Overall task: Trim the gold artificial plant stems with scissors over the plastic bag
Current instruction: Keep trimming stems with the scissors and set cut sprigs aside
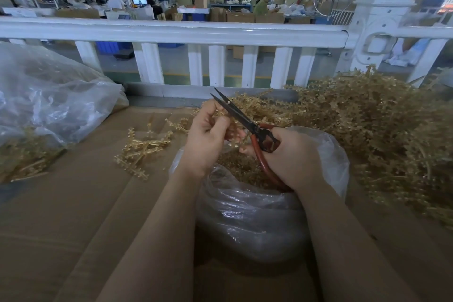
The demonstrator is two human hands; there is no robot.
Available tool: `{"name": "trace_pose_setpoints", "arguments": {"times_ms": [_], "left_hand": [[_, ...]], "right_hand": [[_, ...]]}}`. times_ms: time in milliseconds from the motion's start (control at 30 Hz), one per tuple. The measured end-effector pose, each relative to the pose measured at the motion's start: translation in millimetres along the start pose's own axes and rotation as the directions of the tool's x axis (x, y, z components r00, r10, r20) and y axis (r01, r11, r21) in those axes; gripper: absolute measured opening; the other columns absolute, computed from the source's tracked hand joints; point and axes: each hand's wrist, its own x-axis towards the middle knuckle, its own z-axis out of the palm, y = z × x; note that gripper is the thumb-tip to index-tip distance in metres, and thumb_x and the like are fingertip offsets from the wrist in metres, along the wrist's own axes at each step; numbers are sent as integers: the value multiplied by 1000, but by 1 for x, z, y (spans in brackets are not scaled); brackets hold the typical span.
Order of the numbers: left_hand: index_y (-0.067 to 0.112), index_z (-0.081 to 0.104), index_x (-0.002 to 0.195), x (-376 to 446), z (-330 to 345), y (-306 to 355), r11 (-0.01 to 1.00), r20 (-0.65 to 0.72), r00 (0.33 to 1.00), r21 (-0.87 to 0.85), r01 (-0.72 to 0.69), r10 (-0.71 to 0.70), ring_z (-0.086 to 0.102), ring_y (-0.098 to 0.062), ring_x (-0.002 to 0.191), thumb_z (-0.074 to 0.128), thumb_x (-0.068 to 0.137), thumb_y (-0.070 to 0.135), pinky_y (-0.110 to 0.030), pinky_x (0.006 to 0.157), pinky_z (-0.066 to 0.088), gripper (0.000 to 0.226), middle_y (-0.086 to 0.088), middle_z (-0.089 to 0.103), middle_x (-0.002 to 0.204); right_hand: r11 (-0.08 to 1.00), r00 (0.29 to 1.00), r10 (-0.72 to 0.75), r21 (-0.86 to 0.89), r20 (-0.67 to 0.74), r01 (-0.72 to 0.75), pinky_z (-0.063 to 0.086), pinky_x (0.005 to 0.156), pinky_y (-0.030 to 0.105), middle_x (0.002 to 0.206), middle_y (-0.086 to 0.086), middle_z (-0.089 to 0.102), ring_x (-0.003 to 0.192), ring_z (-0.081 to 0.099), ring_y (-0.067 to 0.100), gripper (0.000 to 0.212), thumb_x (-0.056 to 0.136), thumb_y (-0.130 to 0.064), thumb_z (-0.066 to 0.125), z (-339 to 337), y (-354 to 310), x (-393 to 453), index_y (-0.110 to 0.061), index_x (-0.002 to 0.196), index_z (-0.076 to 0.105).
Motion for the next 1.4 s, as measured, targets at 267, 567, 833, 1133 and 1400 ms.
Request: {"name": "trace_pose_setpoints", "arguments": {"times_ms": [267, 567, 833, 1133, 1400], "left_hand": [[-1, 55, 109, 2, 0, -2, 999, 47, 998, -39, -36, 38, 66, -16, 64, 43, 100, 2, -22, 58, 52, 15, -7, 70, 81], [-4, 53, 111, 3, 0, -3, 998, 49, 998, -52, -24, 27, 66, -18, 66, 42, 101, 1, -23, 58, 52, 16, -10, 69, 82], [-7, 51, 111, 2, 1, 1, 997, 55, 998, -70, -23, 26, 65, -16, 62, 39, 102, -3, -26, 55, 54, 16, -9, 67, 76], [-5, 51, 109, 1, 2, 0, 995, 65, 998, -98, -8, 14, 65, -19, 60, 40, 102, -2, -25, 53, 52, 14, -12, 68, 76], [-6, 58, 106, 0, 3, 7, 998, 14, 1000, -55, 20, -19, 66, -23, 60, 40, 99, -4, -31, 55, 53, 20, -15, 70, 75]], "right_hand": [[1000, 1000, 13, -13, 3, -12, 54, 58, 32, 61, -6, 63, 57, 60, 9, 65, 69, -88, 51, 1, 0, 0, -24, 73, 65], [1000, 1000, -13, -19, -25, 12, 52, 54, 28, 58, -8, 60, 55, 57, 6, 51, 74, -80, 54, 2, 2, 1, -30, 69, 60], [996, 995, -46, 71, -88, 52, 41, 63, 6, 50, -20, 47, 72, 57, -12, 33, 73, -80, 41, 2, -2, -1, -48, 66, 44], [997, 992, -80, -5, -100, 79, 40, 49, 15, 55, -13, 56, 54, 54, 2, 33, 81, -73, 48, 1, -2, -1, -41, 75, 55], [995, 989, -95, -5, -117, 95, 36, 46, 16, 50, -15, 49, 50, 50, 1, 36, 85, -56, 63, -2, -5, -2, -44, 60, 40]]}}
